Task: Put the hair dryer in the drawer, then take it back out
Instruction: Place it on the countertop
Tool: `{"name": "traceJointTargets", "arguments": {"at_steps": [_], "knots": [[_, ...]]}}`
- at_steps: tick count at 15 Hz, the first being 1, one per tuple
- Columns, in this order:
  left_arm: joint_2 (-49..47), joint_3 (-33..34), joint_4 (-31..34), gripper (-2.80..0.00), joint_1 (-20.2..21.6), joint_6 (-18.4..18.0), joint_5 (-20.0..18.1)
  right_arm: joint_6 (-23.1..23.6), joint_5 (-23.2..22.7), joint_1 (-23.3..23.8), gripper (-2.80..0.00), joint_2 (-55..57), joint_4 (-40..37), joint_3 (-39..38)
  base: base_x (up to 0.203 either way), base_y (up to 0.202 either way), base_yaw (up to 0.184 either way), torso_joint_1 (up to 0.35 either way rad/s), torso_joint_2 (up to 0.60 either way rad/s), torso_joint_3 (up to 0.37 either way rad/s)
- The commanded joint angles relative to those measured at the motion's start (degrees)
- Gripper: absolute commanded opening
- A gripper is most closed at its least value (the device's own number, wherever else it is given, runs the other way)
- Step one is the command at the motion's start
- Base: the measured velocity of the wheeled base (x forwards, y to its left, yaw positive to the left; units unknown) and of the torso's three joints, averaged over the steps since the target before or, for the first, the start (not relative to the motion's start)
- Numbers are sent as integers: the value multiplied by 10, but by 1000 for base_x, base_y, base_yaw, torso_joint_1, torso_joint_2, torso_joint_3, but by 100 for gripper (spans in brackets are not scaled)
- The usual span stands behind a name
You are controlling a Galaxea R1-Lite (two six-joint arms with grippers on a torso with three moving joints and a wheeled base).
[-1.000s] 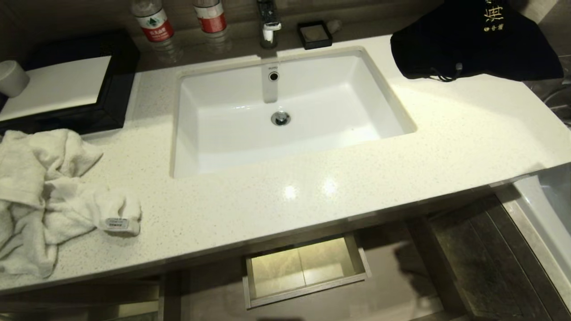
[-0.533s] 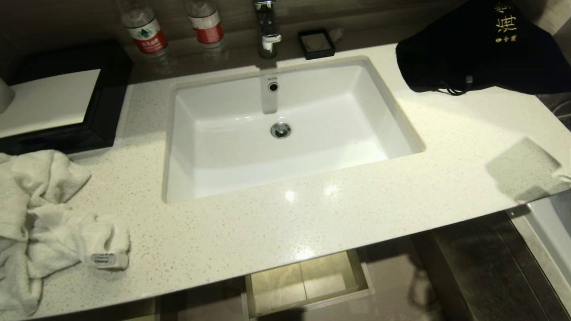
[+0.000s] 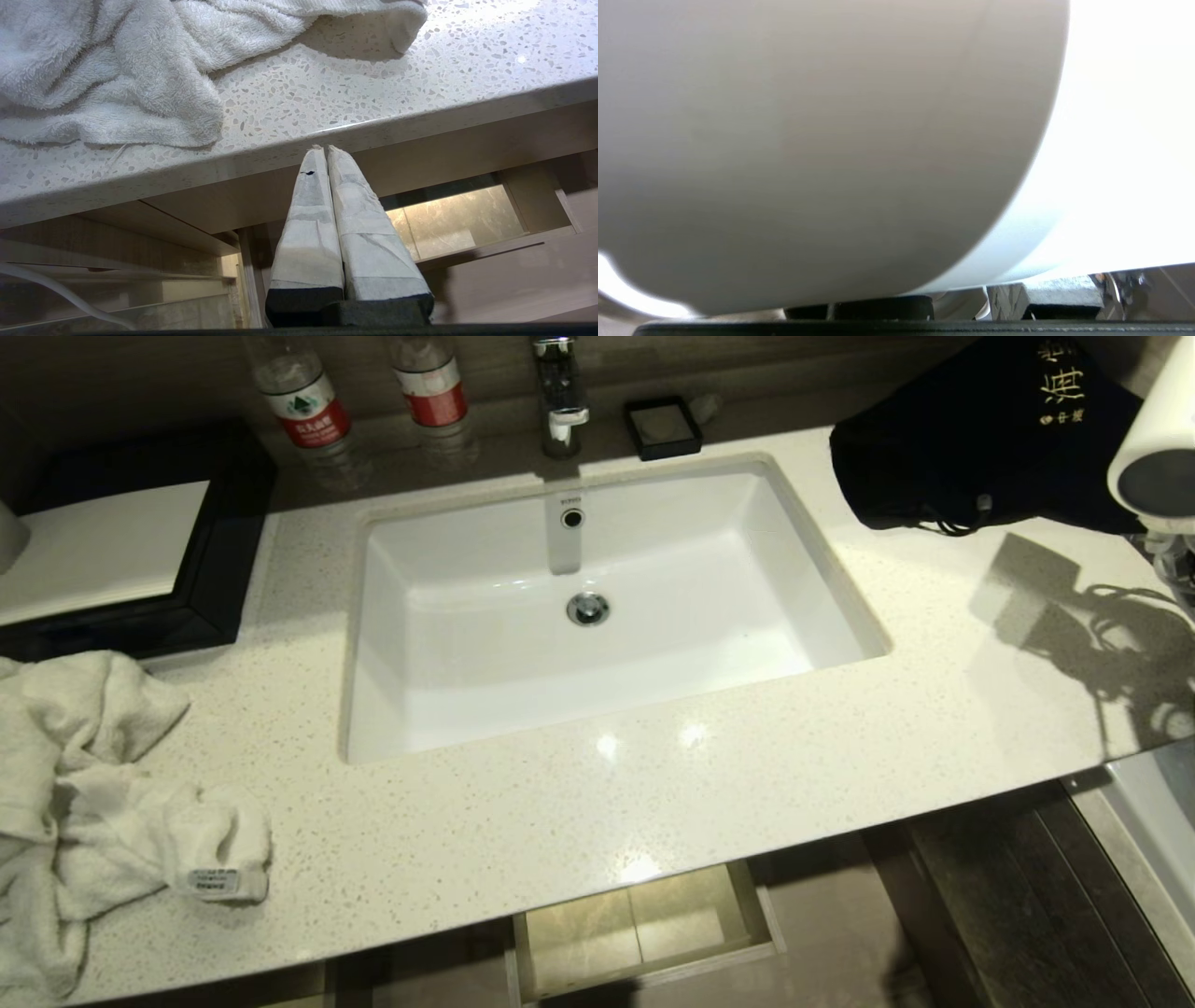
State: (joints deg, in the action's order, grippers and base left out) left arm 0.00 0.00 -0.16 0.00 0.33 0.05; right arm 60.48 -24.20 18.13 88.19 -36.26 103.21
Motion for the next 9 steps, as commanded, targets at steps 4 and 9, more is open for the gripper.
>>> {"name": "traceJointTargets", "arguments": {"at_steps": [4, 9], "knots": [[0, 0, 0, -280, 0, 0, 0, 59, 2, 4, -280, 88, -76, 55, 0, 0, 0, 0, 0, 0], [-1, -1, 0, -280, 0, 0, 0, 68, 14, 5, -280, 113, -114, 71, 0, 0, 0, 0, 0, 0]]}}
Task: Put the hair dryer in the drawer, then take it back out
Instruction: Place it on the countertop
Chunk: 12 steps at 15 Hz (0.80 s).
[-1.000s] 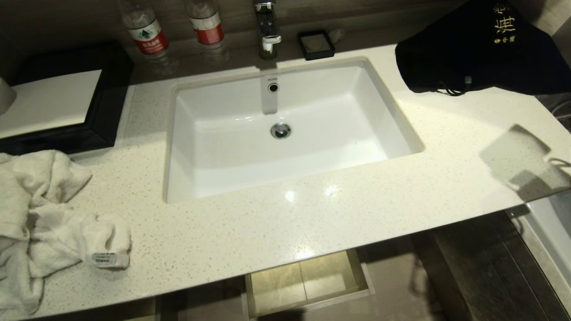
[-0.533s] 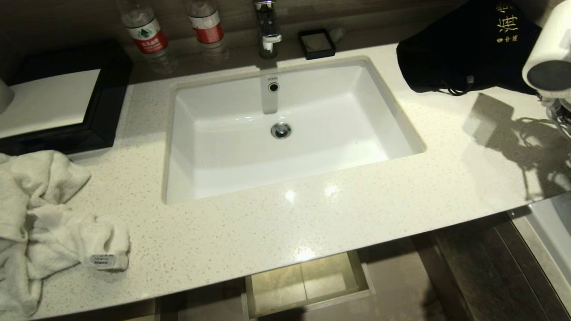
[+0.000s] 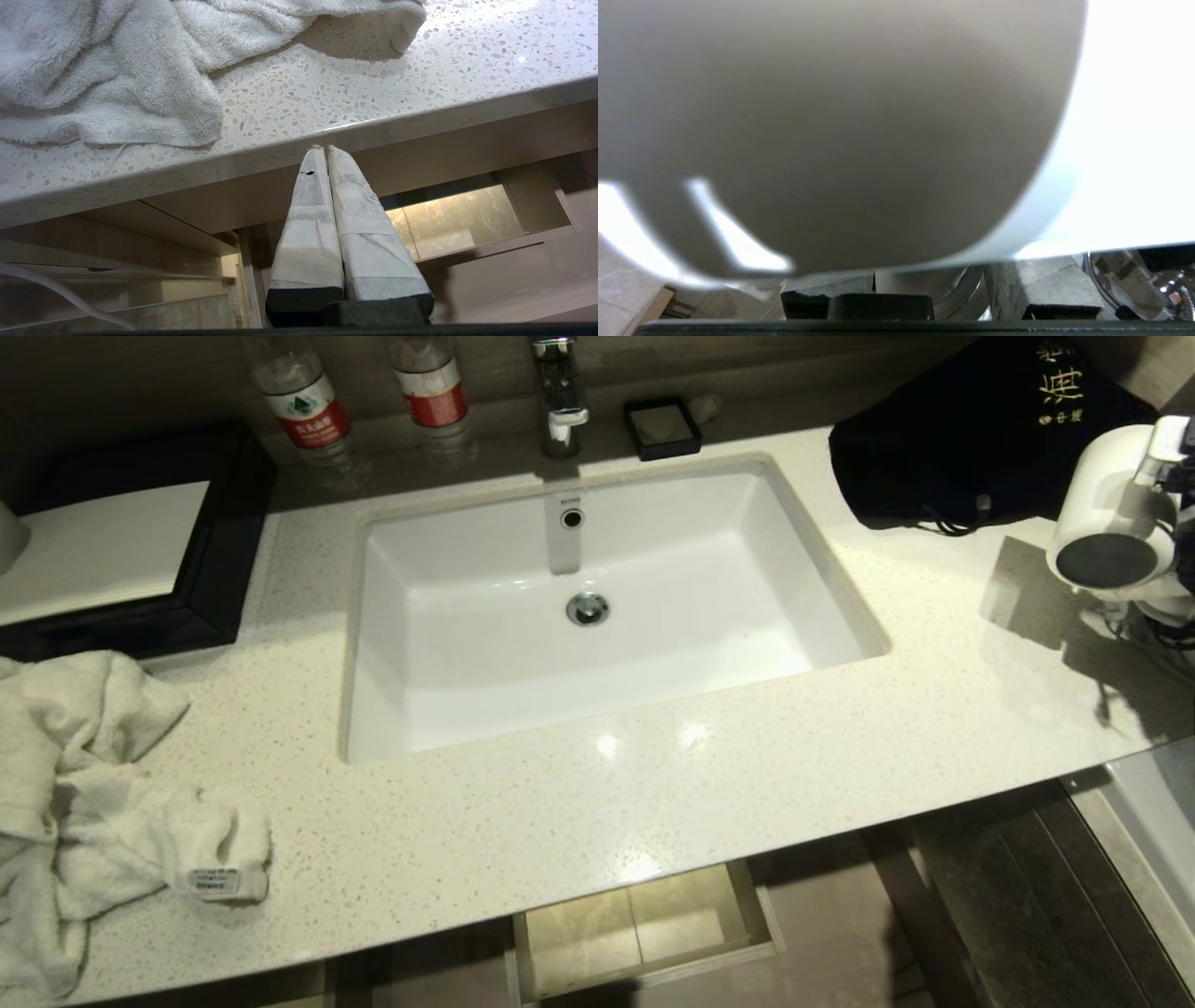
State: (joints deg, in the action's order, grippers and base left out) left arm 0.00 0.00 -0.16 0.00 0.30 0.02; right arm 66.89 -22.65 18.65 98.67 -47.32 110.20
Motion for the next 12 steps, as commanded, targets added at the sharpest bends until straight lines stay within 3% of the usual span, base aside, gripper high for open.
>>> {"name": "traceJointTargets", "arguments": {"at_steps": [1, 12], "knots": [[0, 0, 0, -280, 0, 0, 1, 4, -1, 1, -280, 10, -3, 1, 0, 0, 0, 0, 0, 0], [0, 0, 0, -280, 0, 0, 1, 3, 24, -8, -280, -1, -36, 6, 0, 0, 0, 0, 0, 0]]}}
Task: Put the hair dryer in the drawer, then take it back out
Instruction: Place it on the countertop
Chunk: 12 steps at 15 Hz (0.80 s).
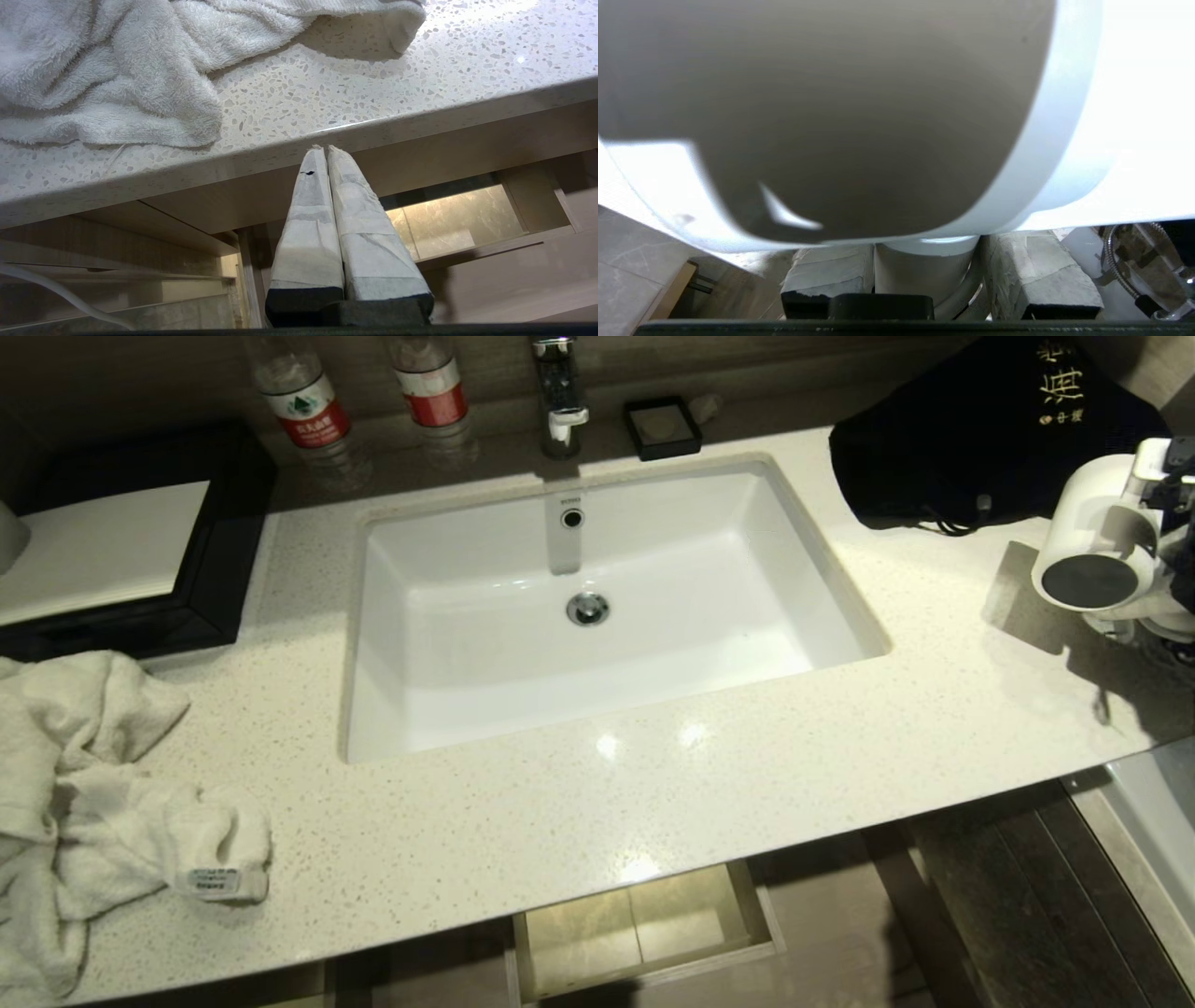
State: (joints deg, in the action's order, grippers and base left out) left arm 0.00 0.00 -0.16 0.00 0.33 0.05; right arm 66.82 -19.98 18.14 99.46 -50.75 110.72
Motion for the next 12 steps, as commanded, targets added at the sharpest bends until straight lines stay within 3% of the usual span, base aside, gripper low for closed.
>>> {"name": "traceJointTargets", "arguments": {"at_steps": [1, 12], "knots": [[0, 0, 0, -280, 0, 0, 0, 4, 5, -9, -280, -12, -7, 1, 0, 0, 0, 0, 0, 0], [0, 0, 0, -280, 0, 0, 0, -3, 133, -92, -280, -37, -47, 2, 0, 0, 0, 0, 0, 0]]}}
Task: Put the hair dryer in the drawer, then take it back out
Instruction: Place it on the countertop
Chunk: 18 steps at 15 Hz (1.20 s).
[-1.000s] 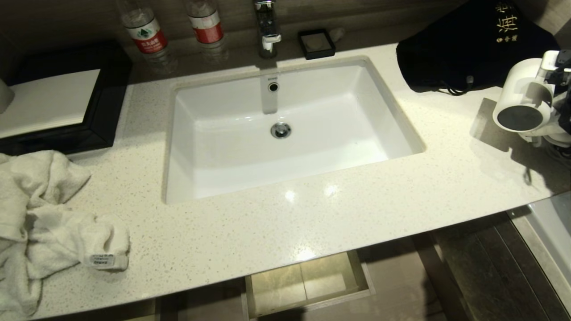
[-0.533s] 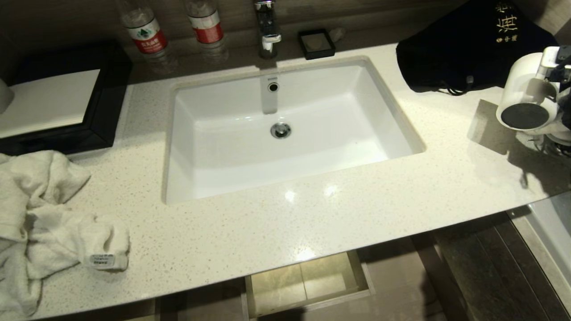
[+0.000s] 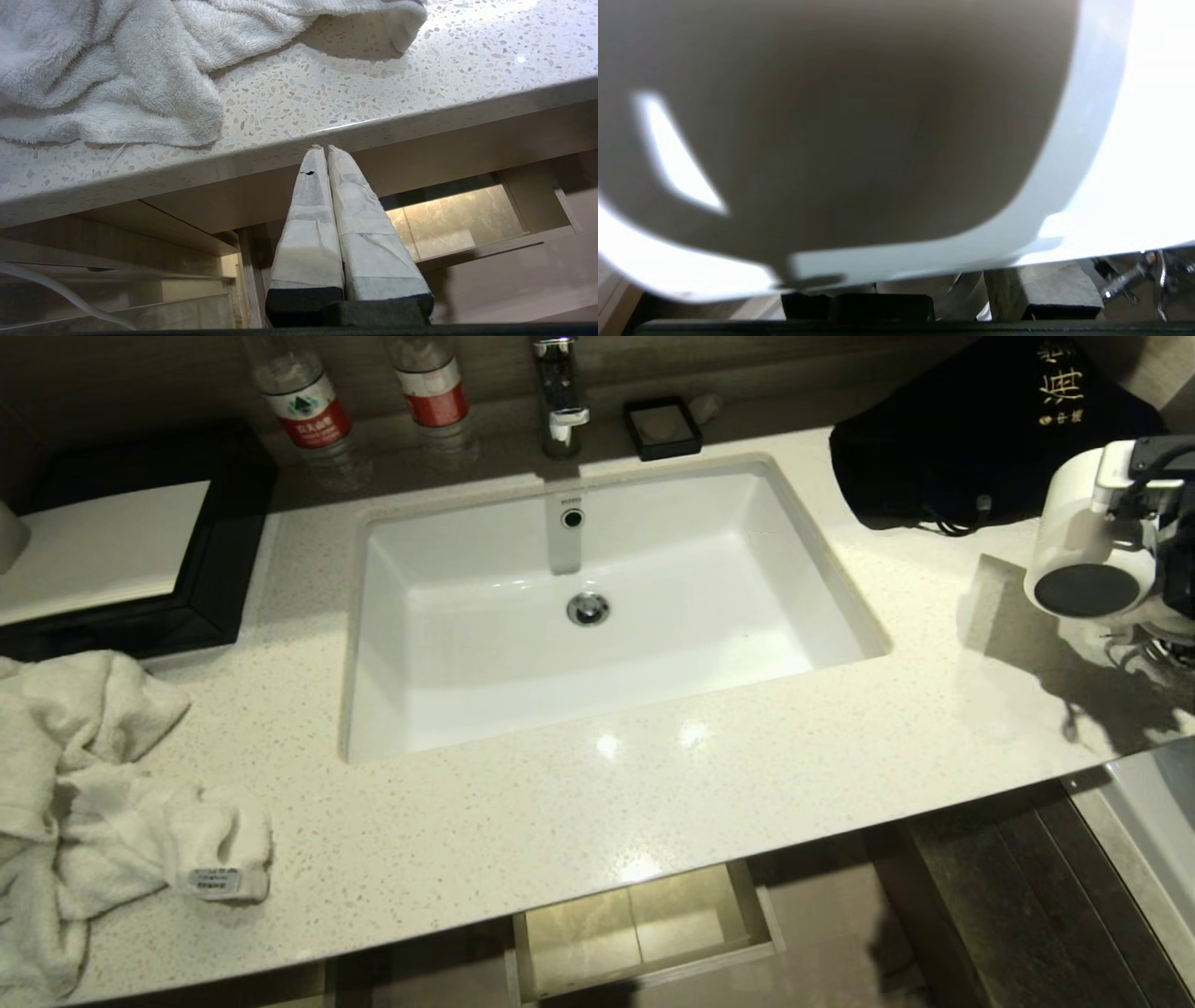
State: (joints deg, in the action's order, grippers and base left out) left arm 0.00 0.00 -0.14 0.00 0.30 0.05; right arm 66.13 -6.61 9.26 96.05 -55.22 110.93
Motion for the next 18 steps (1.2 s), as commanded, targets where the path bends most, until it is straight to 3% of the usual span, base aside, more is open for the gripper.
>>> {"name": "traceJointTargets", "arguments": {"at_steps": [1, 5, 18], "knots": [[-1, 0, 0, -280, 0, 0, 0, 2, 24, -12, -280, -1, -6, 0, 0, 0, 0, 0, 0, 0], [0, 0, 0, -280, 0, 0, 0, -29, 66, -33, -280, 11, -7, 0, 0, 0, 0, 0, 0, 0], [-1, 0, 0, -280, 0, 0, 0, -135, 61, -62, -280, 21, 1, 0, 0, 0, 0, 0, 0, 0]]}}
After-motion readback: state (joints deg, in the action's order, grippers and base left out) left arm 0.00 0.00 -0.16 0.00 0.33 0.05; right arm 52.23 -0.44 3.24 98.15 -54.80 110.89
